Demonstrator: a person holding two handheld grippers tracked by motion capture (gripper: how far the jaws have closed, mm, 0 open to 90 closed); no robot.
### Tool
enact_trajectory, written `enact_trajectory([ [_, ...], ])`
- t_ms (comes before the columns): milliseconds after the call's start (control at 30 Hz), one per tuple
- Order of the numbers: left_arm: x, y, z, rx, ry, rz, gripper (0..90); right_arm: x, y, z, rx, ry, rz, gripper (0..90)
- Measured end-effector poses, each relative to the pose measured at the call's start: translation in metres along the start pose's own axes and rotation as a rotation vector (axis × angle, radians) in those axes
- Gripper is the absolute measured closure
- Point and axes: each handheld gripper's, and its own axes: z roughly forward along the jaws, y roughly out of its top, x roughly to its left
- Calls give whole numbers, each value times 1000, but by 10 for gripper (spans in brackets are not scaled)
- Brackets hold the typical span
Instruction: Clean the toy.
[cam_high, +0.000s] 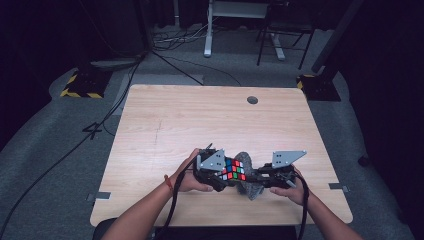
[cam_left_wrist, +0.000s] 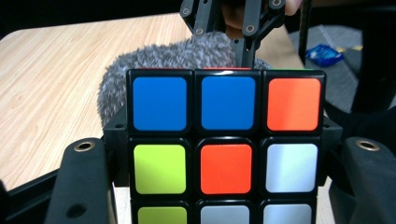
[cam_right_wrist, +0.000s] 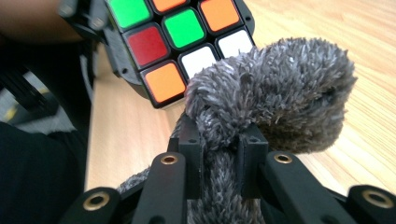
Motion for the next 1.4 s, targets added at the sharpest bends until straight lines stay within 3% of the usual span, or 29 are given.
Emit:
enact_trajectory([
  [100,0,-1,2,29,-3,5,329,1,1,-4,-42,21,2,766],
  [233,-4,-3,11,106,11,30,331,5,8,-9,-93,47,-21,767],
  [367,-5,-3,15,123,9,42,333,11,11,-6,-71,39,-46,767],
  [600,-2,0,5,69,1,22,335,3,9,-7,-60,-9,-6,768],
  [700,-2,2,0,25,-5,14,335,0,7,-5,-33,-27,2,768],
  [767,-3,5,-2,19,-6,18,335,0,3,2,17,-30,4,768],
  [967,2,3,-5,1,8,-1,333,6,3,5,-3,33,-12,768],
  [1133,8,-3,-6,-3,-2,-35,333,15,12,-3,-36,46,-53,768],
  [1233,6,-3,-4,2,-17,-34,334,14,15,-7,-72,31,-53,767],
  [1400,-1,2,2,31,-44,12,334,9,16,-8,-71,-39,-46,767],
])
